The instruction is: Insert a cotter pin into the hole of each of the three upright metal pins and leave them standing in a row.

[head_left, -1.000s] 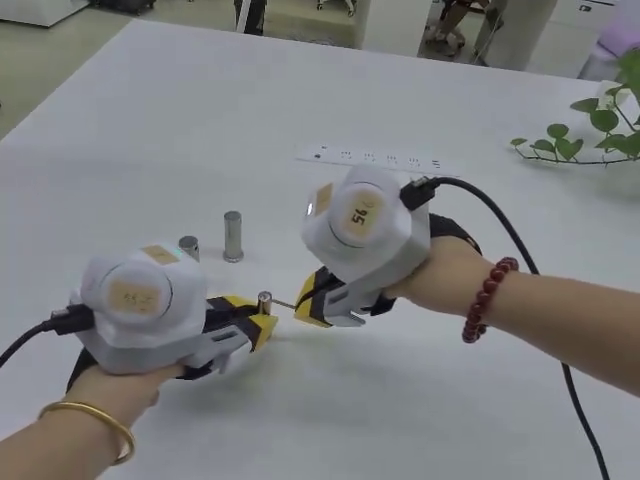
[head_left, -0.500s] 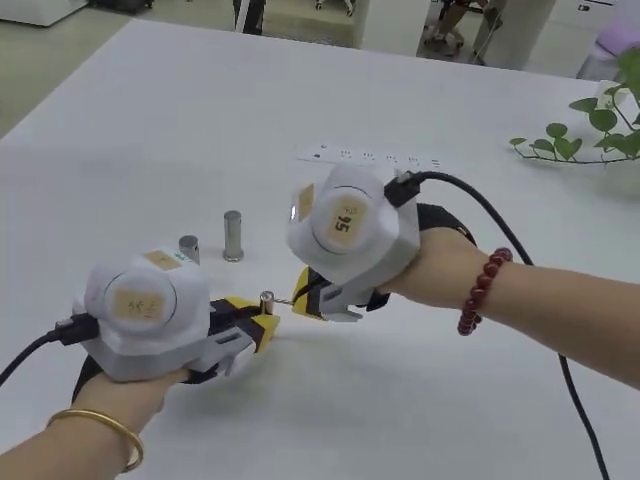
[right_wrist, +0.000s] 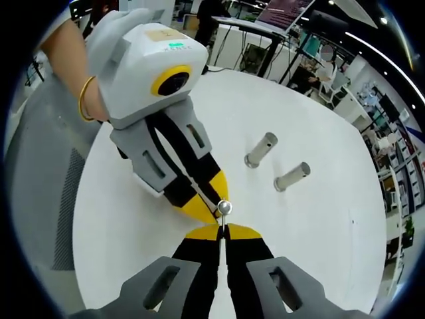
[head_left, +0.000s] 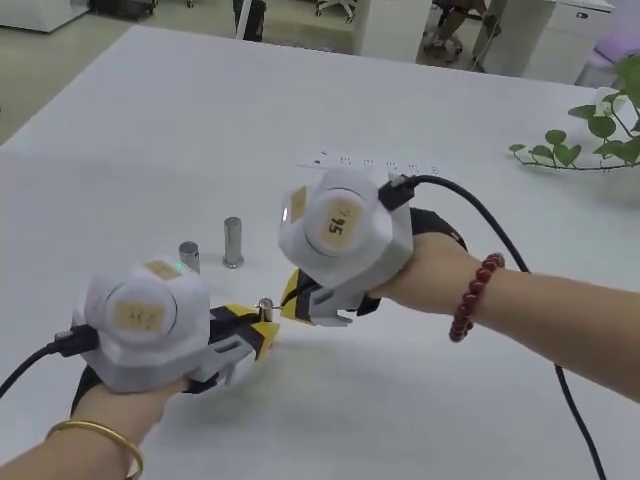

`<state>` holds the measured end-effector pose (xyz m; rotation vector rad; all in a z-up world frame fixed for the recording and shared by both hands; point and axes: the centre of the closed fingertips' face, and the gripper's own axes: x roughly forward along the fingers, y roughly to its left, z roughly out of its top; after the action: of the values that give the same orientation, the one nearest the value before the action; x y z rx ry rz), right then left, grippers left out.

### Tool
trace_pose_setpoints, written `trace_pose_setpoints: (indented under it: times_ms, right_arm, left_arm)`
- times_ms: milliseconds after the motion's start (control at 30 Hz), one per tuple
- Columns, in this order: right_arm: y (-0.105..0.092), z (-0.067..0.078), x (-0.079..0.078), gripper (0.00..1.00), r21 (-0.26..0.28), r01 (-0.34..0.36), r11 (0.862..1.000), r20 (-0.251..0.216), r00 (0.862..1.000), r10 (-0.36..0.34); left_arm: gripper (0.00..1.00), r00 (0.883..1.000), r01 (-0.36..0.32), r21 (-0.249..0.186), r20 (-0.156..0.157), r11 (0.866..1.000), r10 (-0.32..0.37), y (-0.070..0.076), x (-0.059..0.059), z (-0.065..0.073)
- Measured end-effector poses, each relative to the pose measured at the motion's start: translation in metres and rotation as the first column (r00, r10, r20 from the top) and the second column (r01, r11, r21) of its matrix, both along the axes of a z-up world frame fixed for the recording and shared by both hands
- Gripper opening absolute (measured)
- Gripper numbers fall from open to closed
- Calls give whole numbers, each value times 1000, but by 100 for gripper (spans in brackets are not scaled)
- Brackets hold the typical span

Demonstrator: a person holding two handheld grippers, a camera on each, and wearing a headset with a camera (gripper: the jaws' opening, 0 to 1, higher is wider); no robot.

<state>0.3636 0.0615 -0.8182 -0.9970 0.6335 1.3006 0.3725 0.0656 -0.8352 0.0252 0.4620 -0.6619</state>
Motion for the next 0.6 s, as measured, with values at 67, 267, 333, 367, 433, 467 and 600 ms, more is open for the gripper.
trace_pose_setpoints:
  times_ms: [67, 267, 333, 367, 433, 467, 600]
  right_arm:
    - [1, 0, 0, 4, 4, -1, 1000, 0, 1000, 1]
    - [4, 0, -1, 4, 32, 0, 999, -6, 1000, 0]
    - [5, 0, -1, 4, 44, 3, 999, -12, 1000, -2]
    - [5, 0, -1, 4, 50, 7, 999, -15, 1000, -6]
    - [5, 1, -1, 4, 56, 5, 998, -11, 1000, -5]
    - [5, 1, -1, 4, 64, 9, 998, -11, 1000, -8]
    - [7, 8, -1, 7, 113, 25, 993, -28, 999, -22]
  left_arm:
    - [7, 1000, 0, 1, 1, 1000, 0, 0, 0, 0]
    - [7, 1000, -7, 4, 2, 1000, 7, 0, 0, -1]
    - [7, 1000, -7, 7, 4, 1000, 7, -1, -1, -1]
    - [7, 1000, -7, 9, 5, 1000, 7, -2, -1, -1]
    - [7, 1000, -16, 11, 4, 1000, 16, -1, -1, -1]
    - [7, 1000, -25, 4, 0, 1000, 25, -1, 0, -1]
    - [7, 999, -39, 1, -4, 999, 39, 0, 0, -1]
